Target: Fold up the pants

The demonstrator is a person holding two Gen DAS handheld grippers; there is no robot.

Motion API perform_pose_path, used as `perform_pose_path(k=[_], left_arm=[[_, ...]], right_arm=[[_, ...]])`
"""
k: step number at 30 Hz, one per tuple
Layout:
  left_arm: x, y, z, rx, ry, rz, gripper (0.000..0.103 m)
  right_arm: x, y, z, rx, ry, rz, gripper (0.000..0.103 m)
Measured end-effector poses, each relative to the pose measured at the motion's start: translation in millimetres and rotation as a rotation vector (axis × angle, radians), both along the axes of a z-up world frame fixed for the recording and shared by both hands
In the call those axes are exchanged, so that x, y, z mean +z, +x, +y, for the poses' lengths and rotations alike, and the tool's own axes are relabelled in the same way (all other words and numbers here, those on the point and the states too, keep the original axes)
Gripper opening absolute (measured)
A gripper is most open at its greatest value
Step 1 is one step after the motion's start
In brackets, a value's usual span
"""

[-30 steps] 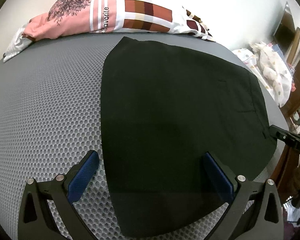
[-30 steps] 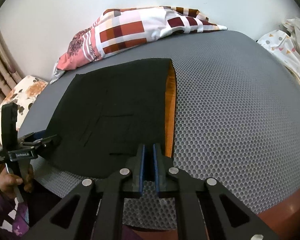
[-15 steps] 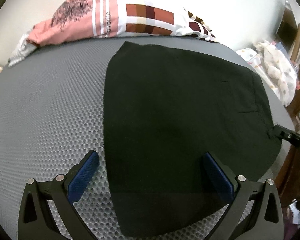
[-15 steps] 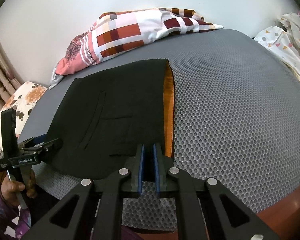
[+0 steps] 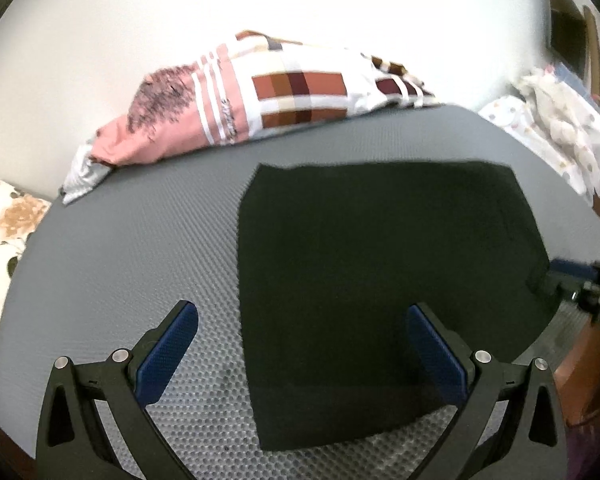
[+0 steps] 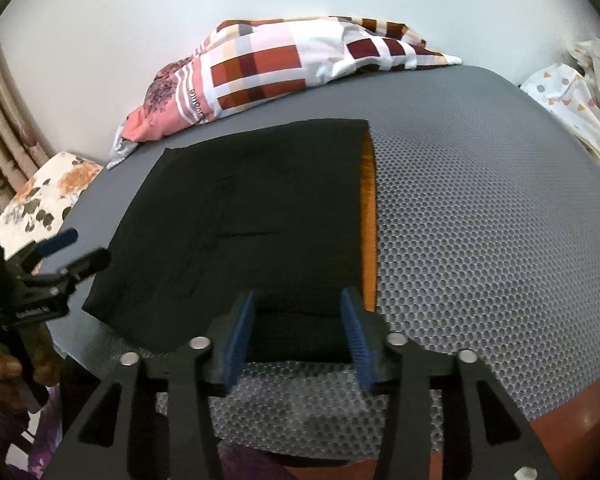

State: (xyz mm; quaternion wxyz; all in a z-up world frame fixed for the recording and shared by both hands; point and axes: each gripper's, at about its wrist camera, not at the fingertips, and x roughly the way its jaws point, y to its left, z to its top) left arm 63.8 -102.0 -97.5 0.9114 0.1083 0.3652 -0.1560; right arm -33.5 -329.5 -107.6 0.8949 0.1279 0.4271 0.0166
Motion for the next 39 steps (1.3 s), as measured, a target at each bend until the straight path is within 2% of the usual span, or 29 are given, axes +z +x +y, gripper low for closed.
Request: perform_pose_path(k=[3, 11, 14, 17, 19, 22, 24, 25, 28, 29, 36, 39], left_arm=[[12.4, -3.7, 0.5, 0.033, 0.007, -0.032, 0.103], [43.1, -15.4, 10.5, 0.097, -0.033, -0.133, 0.103], [49.0, -19.6, 10.8, 0.073, -0.035, -0.149, 0.103], [52.7, -18.3, 10.9, 0.029, -0.058, -0.135, 0.103], [51.1, -13.8, 8.7, -0.007, -0.061, -0.101, 0.103], [51.0, -9.6, 6.2, 0.015, -0.019, -0.145, 0.103], [47.7, -2.0, 5.0, 0.001, -0.008, -0.142, 0.103], [44.4, 4.2, 4.7, -0.004, -0.003, -0.119, 0.103], [27.0, 36.2, 6.9, -0.042, -0.017, 0.049, 0.103], [21.5, 43.1, 8.5, -0.052, -0.024, 0.081, 0.103], [-11.2, 91.9, 22.0, -0.169, -0.140, 0.309, 0.102], [-22.6, 109.4, 26.6, -0.220, -0.226, 0.421, 0.101]], right_arm=[[0.6, 0.7, 5.4, 0.008, -0.013, 0.001, 0.054], [5.5, 0.8, 3.8, -0.005, 0.036, 0.008, 0.057], [20.0, -6.1, -1.0, -0.015, 0.090, -0.046, 0.058], [33.4, -9.1, -7.6, -0.026, 0.087, -0.083, 0.058], [34.4, -8.0, -15.8, -0.038, 0.104, -0.084, 0.060], [24.6, -0.7, -36.7, -0.071, 0.151, -0.046, 0.061], [16.6, 5.2, -48.5, -0.072, 0.195, -0.022, 0.061], [12.3, 8.9, -54.3, -0.078, 0.207, -0.010, 0.062], [0.1, 23.0, -65.8, -0.064, 0.263, 0.029, 0.065], [-3.4, 28.0, -67.4, -0.058, 0.277, 0.040, 0.065], [-28.3, 58.0, -73.9, 0.003, 0.426, 0.129, 0.065], [-34.5, 66.3, -74.3, 0.018, 0.459, 0.143, 0.066]])
